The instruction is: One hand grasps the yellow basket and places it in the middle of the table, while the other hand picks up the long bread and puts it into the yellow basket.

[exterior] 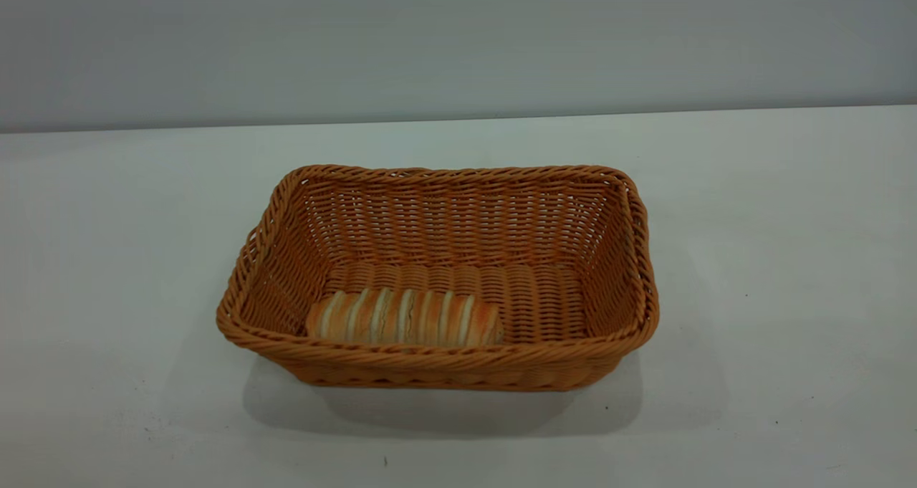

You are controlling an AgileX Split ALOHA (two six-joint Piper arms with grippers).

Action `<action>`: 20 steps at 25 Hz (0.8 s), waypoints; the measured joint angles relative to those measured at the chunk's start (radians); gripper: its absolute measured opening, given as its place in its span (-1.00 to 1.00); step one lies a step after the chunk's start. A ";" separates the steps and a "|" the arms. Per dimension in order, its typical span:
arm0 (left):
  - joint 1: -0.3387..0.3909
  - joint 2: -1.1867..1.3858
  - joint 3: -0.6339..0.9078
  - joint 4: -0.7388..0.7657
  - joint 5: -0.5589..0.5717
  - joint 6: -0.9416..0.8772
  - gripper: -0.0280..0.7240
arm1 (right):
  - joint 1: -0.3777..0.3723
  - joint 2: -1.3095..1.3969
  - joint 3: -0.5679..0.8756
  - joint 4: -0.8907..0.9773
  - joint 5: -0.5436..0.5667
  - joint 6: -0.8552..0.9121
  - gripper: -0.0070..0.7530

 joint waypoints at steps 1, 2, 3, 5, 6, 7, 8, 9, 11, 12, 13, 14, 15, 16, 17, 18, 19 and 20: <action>0.000 0.000 0.000 0.000 0.000 0.000 0.44 | 0.000 0.000 0.000 0.000 0.000 0.000 0.42; 0.000 0.000 0.000 -0.001 0.000 0.000 0.44 | 0.000 0.000 0.000 0.000 0.000 0.000 0.42; 0.000 0.000 0.000 -0.006 0.000 0.000 0.44 | 0.000 0.000 0.000 0.000 0.000 0.000 0.42; 0.000 0.000 0.000 -0.025 0.000 0.000 0.44 | 0.000 0.000 0.001 0.000 0.000 0.000 0.42; 0.000 0.000 0.000 -0.032 0.000 0.000 0.44 | 0.000 0.000 0.001 0.000 0.000 0.000 0.42; 0.000 0.000 0.000 -0.044 0.000 0.000 0.44 | 0.000 0.000 0.001 0.000 0.000 0.000 0.42; 0.000 0.000 0.000 -0.044 0.000 0.000 0.44 | 0.000 0.000 0.001 0.000 0.000 0.000 0.42; 0.000 0.000 0.000 -0.044 0.000 0.000 0.44 | 0.000 0.000 0.001 0.000 0.000 0.000 0.42; 0.000 0.000 0.000 -0.044 0.000 0.000 0.44 | 0.000 0.000 0.001 0.000 0.000 0.000 0.42; 0.000 0.000 0.000 -0.044 0.000 0.000 0.44 | 0.000 0.000 0.001 0.000 0.000 0.000 0.42; 0.000 0.000 0.000 -0.044 0.000 0.000 0.44 | 0.000 0.000 0.001 0.000 0.000 0.000 0.42; 0.000 0.000 0.000 -0.044 0.000 0.000 0.44 | 0.000 0.000 0.002 0.000 0.000 0.000 0.42; 0.000 0.000 0.000 -0.044 0.000 0.000 0.44 | 0.000 0.000 0.002 0.000 0.000 0.000 0.42; 0.000 0.000 0.000 -0.044 0.000 0.000 0.44 | 0.000 0.000 0.002 0.000 0.000 0.000 0.42; 0.000 0.000 0.000 -0.044 0.000 0.000 0.44 | 0.000 0.000 0.002 0.000 0.000 0.000 0.42; 0.000 0.000 0.000 -0.044 0.000 0.000 0.44 | 0.000 0.000 0.002 0.000 0.000 0.000 0.42; 0.000 0.000 0.000 -0.044 0.000 0.000 0.44 | 0.000 0.000 0.002 0.000 0.000 0.000 0.42; 0.000 0.000 0.000 -0.044 0.000 0.000 0.44 | 0.000 0.000 0.003 0.000 0.000 0.000 0.42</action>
